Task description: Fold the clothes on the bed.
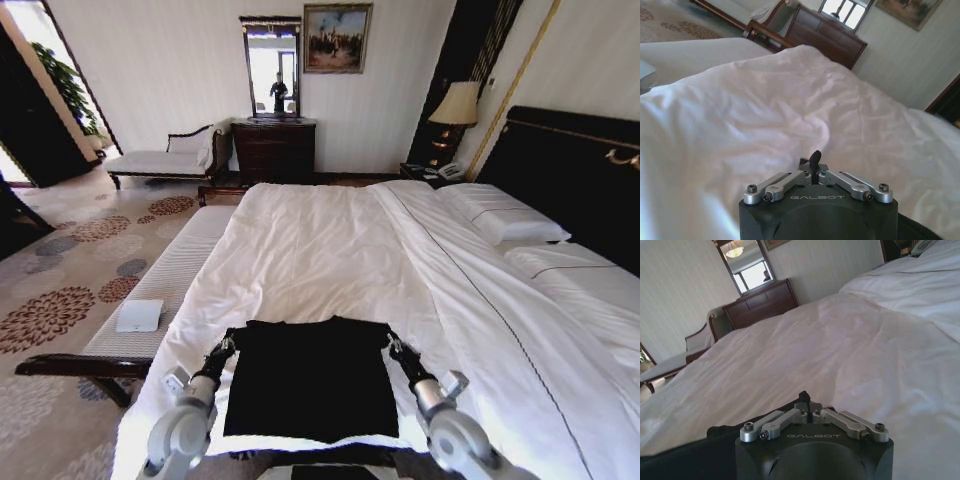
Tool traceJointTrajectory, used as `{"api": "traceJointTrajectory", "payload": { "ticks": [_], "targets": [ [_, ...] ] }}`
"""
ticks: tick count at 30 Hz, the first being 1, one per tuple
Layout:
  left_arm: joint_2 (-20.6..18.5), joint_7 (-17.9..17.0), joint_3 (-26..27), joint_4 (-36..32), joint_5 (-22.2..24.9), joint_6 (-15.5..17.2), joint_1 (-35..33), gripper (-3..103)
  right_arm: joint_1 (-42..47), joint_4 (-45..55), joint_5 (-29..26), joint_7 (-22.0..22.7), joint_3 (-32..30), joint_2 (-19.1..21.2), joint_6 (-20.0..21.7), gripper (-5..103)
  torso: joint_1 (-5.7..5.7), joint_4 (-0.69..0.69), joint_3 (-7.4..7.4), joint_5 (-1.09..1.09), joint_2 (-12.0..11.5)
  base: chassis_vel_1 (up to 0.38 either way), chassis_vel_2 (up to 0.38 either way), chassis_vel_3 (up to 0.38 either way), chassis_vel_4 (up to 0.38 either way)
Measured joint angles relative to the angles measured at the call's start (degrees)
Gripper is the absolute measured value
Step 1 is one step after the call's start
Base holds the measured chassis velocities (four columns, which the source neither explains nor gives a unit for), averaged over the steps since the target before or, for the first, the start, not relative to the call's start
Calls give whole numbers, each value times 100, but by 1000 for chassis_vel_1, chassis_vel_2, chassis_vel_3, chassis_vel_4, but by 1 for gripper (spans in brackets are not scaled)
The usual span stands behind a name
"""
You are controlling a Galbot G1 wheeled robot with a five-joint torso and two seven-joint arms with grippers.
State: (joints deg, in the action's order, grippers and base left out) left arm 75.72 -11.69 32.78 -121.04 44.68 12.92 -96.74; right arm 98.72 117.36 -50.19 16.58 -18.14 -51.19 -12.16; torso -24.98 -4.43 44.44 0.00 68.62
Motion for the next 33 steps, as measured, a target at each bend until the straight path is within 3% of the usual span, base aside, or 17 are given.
{"api": "traceJointTrajectory", "payload": {
  "ticks": [5,20,29,33],
  "targets": [
    [171,-23,30,229,-510,62,-355,1,438,-419,568,-42,204,-222,-272,0,1,0,0,0,0,0,0,0,0],
    [356,44,-94,248,-732,65,-611,1,903,-423,1157,-44,277,-443,-707,0,-1,1,1,0,-1,0,0,0,0],
    [332,145,-78,213,-689,41,-768,1,1081,-376,1628,-43,347,-521,-911,0,-1,1,1,-1,-1,0,0,0,0],
    [318,111,-21,85,-180,94,-800,1,975,-654,1597,-82,303,-567,-977,0,-1,1,1,0,-2,0,0,0,0]
  ]
}}
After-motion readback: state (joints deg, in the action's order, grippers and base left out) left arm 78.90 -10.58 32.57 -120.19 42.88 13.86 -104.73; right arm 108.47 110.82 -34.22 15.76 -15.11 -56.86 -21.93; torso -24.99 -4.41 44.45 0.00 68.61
